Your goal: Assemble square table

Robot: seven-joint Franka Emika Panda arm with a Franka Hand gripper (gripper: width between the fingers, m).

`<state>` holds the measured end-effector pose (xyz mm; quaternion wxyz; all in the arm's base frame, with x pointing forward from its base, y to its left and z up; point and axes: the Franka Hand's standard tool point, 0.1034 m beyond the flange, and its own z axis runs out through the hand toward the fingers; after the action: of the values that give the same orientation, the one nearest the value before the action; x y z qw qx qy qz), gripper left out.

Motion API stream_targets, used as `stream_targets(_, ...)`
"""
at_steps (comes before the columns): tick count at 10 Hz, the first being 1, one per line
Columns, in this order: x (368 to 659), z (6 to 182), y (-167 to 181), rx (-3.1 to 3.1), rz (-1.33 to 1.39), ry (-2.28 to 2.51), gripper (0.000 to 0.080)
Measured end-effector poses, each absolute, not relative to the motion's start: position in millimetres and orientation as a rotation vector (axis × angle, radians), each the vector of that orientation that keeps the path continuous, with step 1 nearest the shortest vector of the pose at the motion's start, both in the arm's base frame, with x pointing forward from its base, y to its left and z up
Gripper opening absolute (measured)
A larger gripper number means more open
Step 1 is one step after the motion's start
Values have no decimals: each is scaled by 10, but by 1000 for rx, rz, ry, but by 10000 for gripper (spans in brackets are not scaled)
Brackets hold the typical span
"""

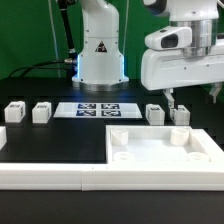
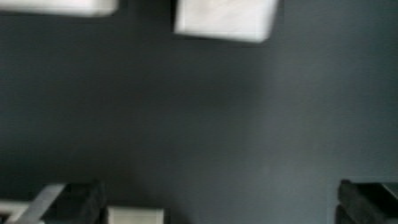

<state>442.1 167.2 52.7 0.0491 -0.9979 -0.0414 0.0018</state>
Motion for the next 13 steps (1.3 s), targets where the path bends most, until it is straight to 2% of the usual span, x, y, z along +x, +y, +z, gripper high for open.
stream_targets(3,4386,516,1661,-3046,63,-131,649)
stream_targets(6,4162,533,1727,-3054,525,-148,649)
stream_targets(8,4028,429,1749,-3020,778,-169,649)
stream_targets(13,3919,388,1710,-2861,1333,-163,649)
